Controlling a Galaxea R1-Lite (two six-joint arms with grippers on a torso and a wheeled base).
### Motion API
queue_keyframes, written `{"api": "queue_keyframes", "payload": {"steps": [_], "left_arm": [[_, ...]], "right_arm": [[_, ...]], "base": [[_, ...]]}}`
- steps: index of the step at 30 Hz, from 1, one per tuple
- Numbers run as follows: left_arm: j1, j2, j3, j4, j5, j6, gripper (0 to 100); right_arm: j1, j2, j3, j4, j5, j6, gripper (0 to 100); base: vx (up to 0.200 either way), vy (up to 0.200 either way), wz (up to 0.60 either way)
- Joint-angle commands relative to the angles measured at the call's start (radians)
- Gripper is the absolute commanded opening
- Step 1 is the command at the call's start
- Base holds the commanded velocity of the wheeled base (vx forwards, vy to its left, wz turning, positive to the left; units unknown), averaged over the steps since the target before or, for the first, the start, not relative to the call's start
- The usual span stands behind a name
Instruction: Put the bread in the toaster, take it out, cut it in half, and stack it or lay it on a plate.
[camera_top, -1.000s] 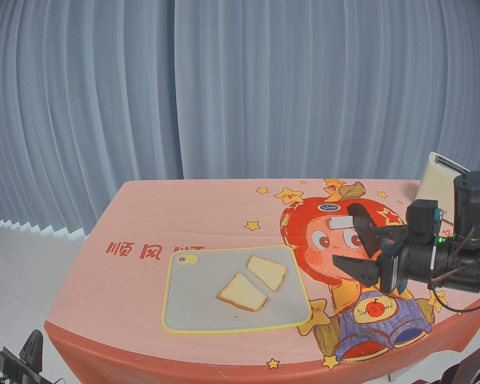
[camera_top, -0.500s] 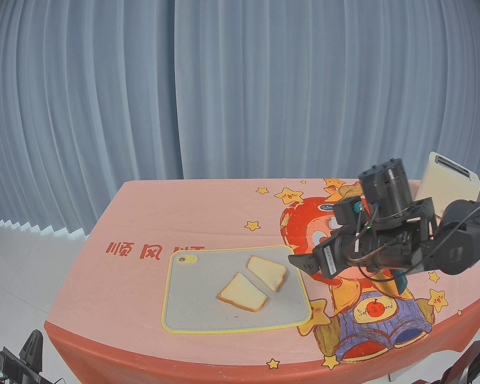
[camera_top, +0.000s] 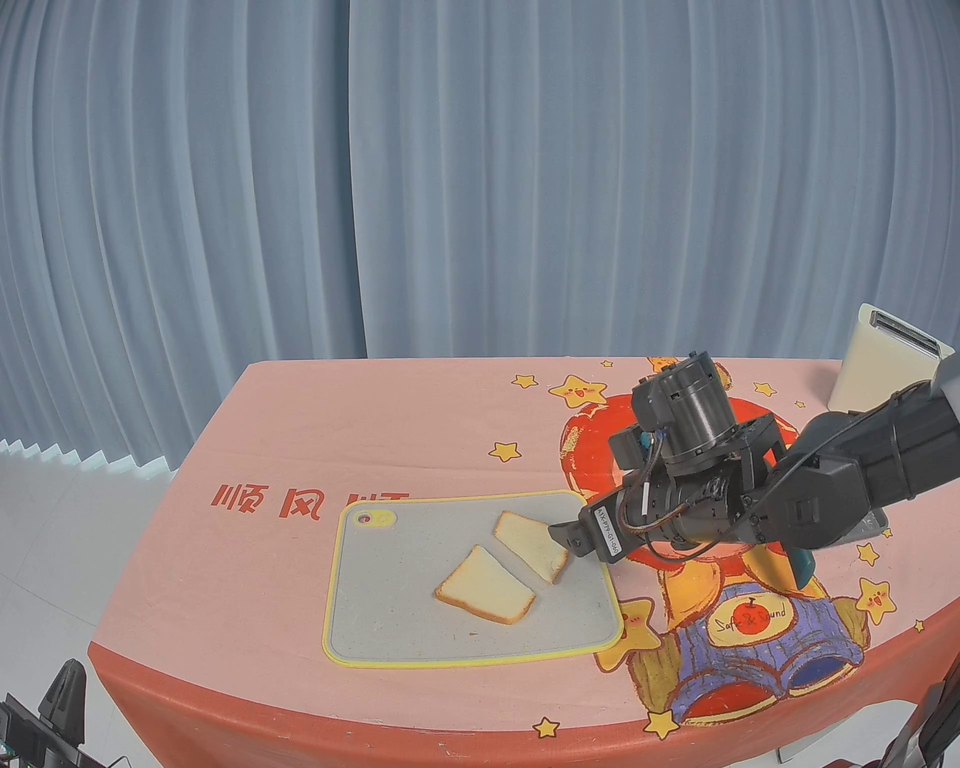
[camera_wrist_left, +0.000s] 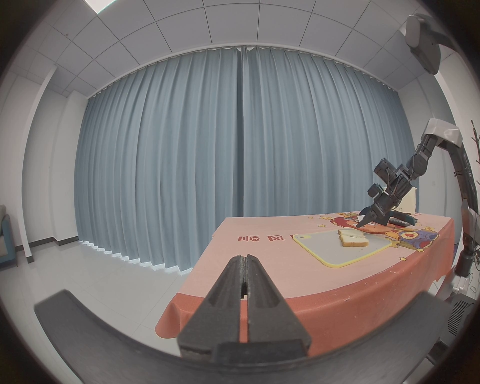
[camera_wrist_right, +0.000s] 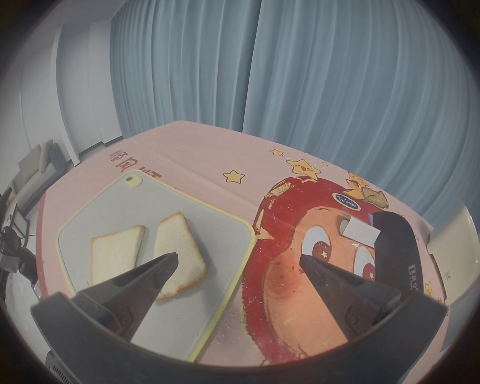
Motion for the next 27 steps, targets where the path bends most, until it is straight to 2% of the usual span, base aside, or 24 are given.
{"api": "queue_keyframes", "payload": {"steps": [1, 27], "left_arm": [[0.000, -0.016, 0.018, 0.000, 0.000, 0.000, 0], [0.000, -0.016, 0.018, 0.000, 0.000, 0.000, 0]], "right_arm": [[-0.001, 0.031, -0.004, -0.001, 0.000, 0.000, 100], [0.002, 0.067, -0.029, 0.012, -0.017, -0.006, 100]], "base": [[0.000, 0.000, 0.00], [0.000, 0.000, 0.00]]}}
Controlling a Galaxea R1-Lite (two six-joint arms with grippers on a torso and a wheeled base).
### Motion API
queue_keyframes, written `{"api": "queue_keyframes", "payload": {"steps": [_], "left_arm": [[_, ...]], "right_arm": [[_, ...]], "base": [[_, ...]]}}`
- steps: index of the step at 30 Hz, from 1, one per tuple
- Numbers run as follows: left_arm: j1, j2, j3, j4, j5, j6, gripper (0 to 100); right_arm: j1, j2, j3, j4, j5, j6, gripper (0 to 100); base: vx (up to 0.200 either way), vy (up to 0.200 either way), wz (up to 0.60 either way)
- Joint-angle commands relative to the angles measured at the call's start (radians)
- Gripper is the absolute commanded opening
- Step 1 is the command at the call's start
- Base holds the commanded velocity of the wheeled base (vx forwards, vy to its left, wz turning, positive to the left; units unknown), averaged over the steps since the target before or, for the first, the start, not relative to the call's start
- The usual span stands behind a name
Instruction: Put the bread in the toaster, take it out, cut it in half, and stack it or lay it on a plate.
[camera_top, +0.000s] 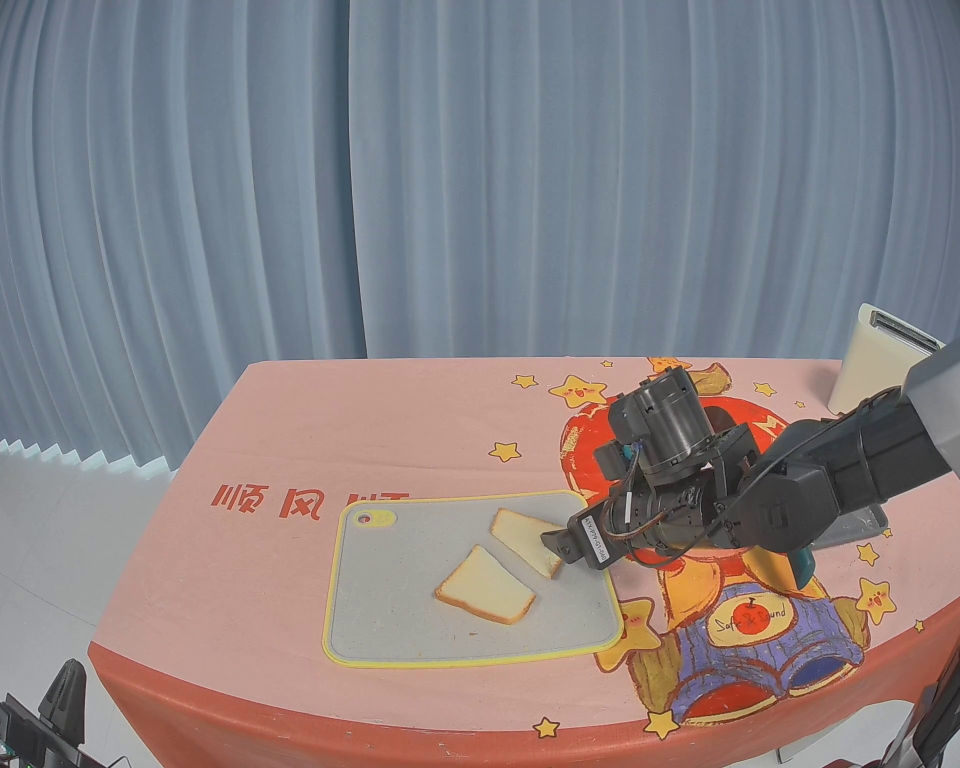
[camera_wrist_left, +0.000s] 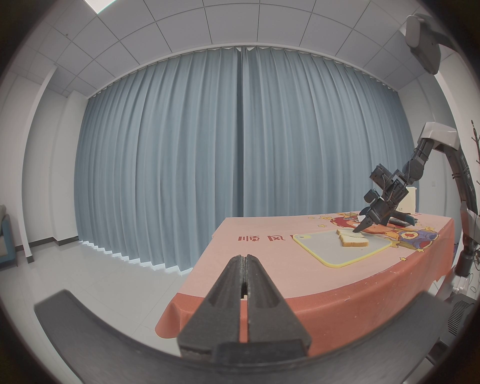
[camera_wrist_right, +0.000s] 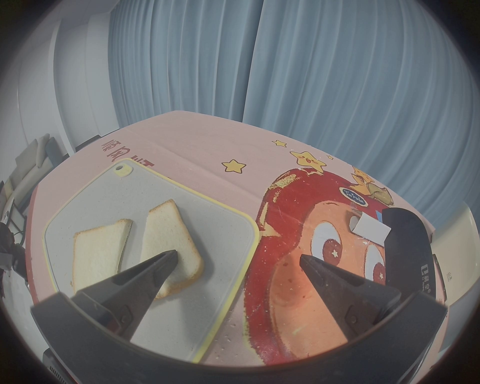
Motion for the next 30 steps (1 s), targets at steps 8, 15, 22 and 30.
{"api": "queue_keyframes", "payload": {"steps": [8, 15, 22, 30], "left_arm": [[0.000, -0.016, 0.018, 0.000, 0.000, 0.000, 0], [0.000, -0.016, 0.018, 0.000, 0.000, 0.000, 0], [0.000, -0.016, 0.018, 0.000, 0.000, 0.000, 0], [0.000, -0.016, 0.018, 0.000, 0.000, 0.000, 0]], "right_arm": [[0.011, 0.003, 0.015, 0.002, 0.000, 0.001, 0], [0.009, -0.008, 0.024, 0.001, -0.006, 0.004, 0], [0.009, -0.010, 0.027, 0.001, -0.006, 0.004, 0], [0.009, -0.011, 0.034, -0.007, -0.006, 0.004, 0]], "base": [[0.000, 0.000, 0.00], [0.000, 0.000, 0.00], [0.000, 0.000, 0.00], [0.000, 0.000, 0.00]]}}
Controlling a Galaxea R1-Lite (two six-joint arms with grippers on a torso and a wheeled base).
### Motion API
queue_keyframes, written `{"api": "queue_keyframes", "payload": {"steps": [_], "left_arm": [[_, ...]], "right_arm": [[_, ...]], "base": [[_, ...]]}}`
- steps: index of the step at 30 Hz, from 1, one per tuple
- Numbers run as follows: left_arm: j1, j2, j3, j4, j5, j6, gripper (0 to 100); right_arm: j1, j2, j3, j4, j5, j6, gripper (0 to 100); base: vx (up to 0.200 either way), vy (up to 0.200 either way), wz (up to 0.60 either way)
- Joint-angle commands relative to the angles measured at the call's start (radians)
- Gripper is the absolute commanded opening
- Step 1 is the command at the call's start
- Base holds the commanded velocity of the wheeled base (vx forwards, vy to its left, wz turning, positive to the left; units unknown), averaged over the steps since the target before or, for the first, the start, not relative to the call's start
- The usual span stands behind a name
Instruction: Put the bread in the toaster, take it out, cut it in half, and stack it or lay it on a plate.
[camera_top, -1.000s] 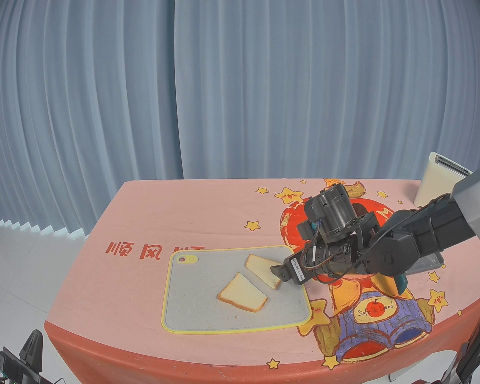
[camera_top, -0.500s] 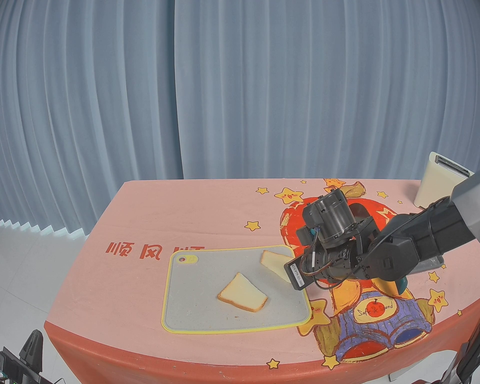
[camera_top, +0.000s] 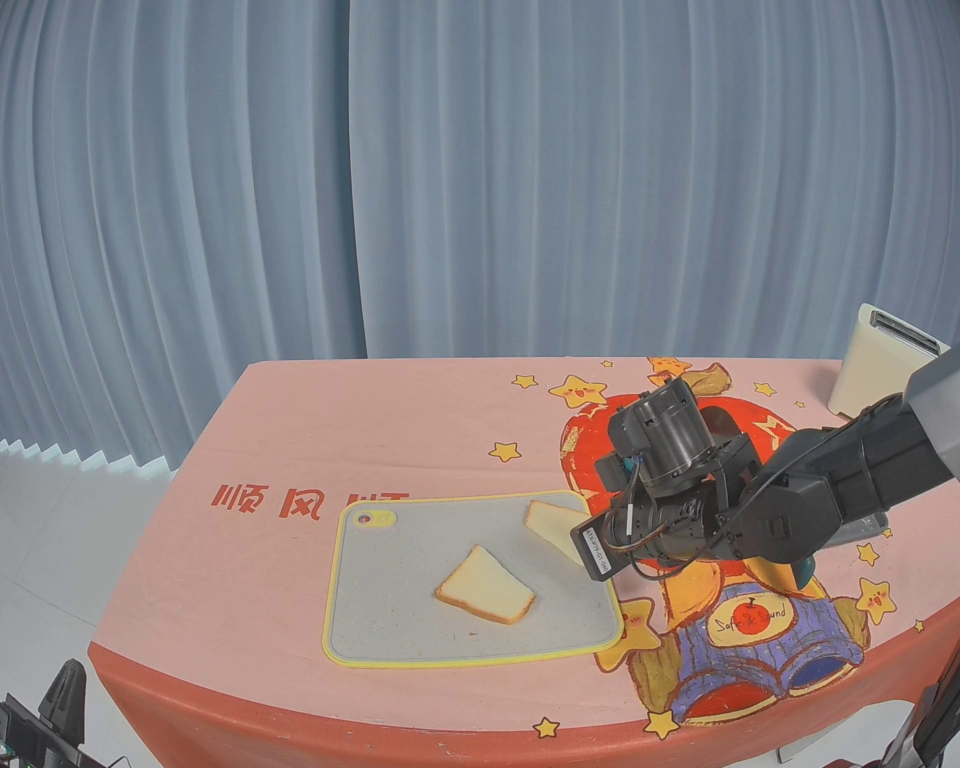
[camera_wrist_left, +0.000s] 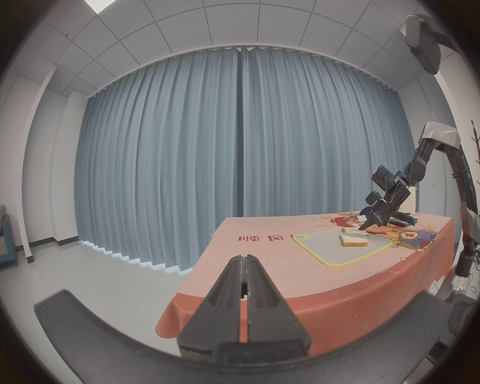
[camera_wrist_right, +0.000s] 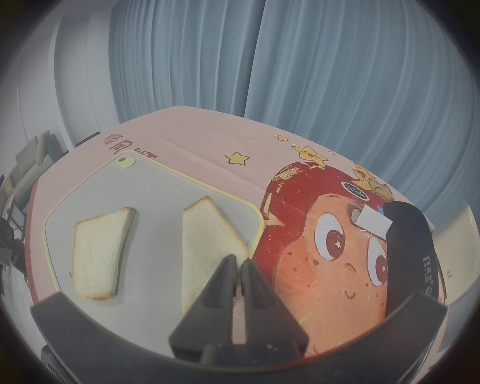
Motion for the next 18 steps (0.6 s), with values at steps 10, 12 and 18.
{"api": "queue_keyframes", "payload": {"steps": [10, 12, 18], "left_arm": [[0.000, -0.016, 0.018, 0.000, 0.000, 0.000, 0], [0.000, -0.016, 0.018, 0.000, 0.000, 0.000, 0], [0.000, -0.016, 0.018, 0.000, 0.000, 0.000, 0]], "right_arm": [[0.002, -0.018, 0.001, -0.009, -0.005, 0.006, 0], [0.002, -0.033, 0.002, -0.009, -0.005, 0.008, 0], [0.005, -0.090, 0.005, -0.006, -0.003, 0.011, 0]], "base": [[0.000, 0.000, 0.00], [0.000, 0.000, 0.00], [0.000, 0.000, 0.00]]}}
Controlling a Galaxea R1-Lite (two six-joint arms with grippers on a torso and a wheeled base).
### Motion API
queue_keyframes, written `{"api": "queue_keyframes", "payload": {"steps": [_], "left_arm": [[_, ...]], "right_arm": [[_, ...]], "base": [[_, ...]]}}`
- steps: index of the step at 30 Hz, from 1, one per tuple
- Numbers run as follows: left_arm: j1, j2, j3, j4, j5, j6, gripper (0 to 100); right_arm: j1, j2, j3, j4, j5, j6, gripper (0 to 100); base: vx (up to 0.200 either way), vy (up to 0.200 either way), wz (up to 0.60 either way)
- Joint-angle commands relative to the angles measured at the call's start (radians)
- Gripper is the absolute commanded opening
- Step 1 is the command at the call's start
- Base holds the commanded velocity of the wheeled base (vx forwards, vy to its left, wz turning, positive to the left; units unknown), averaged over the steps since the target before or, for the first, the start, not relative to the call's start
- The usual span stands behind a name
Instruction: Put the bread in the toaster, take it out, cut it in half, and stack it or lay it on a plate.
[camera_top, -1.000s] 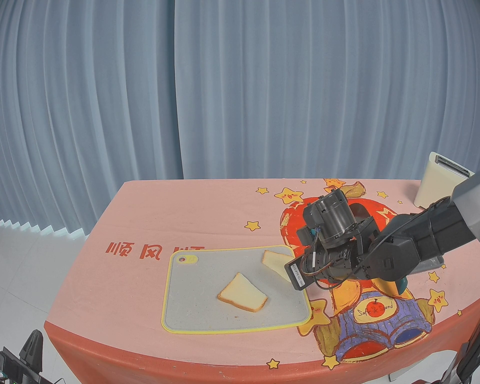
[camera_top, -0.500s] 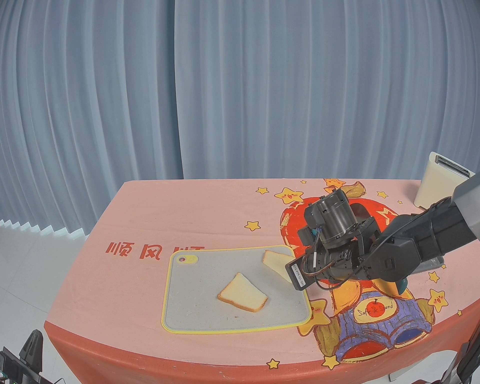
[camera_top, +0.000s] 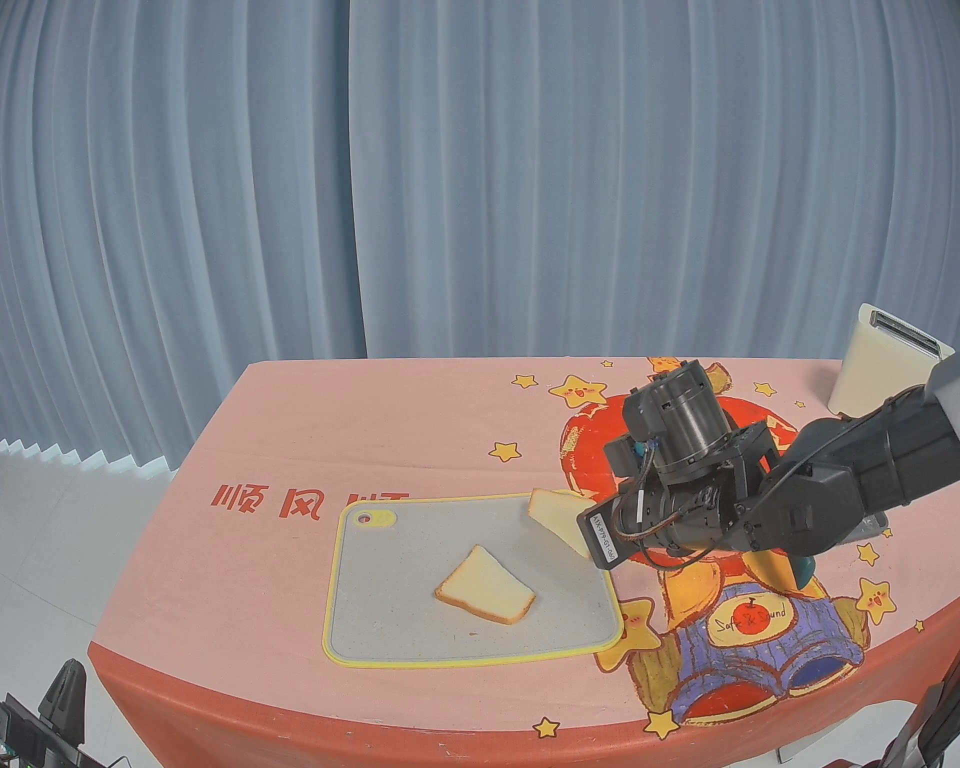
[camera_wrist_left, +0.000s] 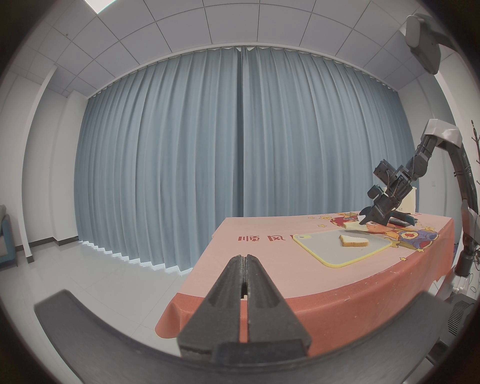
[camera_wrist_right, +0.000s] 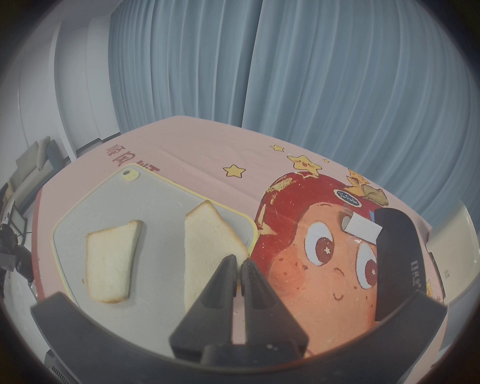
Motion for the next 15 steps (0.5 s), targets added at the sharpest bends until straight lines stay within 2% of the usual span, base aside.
{"api": "queue_keyframes", "payload": {"steps": [1, 11, 15], "left_arm": [[0.000, -0.016, 0.018, 0.000, 0.000, 0.000, 0], [0.000, -0.016, 0.018, 0.000, 0.000, 0.000, 0], [-0.001, -0.016, 0.018, 0.000, 0.000, 0.000, 0]], "right_arm": [[0.003, -0.047, 0.003, -0.003, 0.001, 0.002, 0], [-0.009, -0.199, 0.095, -0.006, 0.013, 0.008, 0], [-0.004, -0.254, 0.127, -0.006, 0.014, 0.049, 0]], "base": [[0.000, 0.000, 0.00], [0.000, 0.000, 0.00], [0.000, 0.000, 0.00]]}}
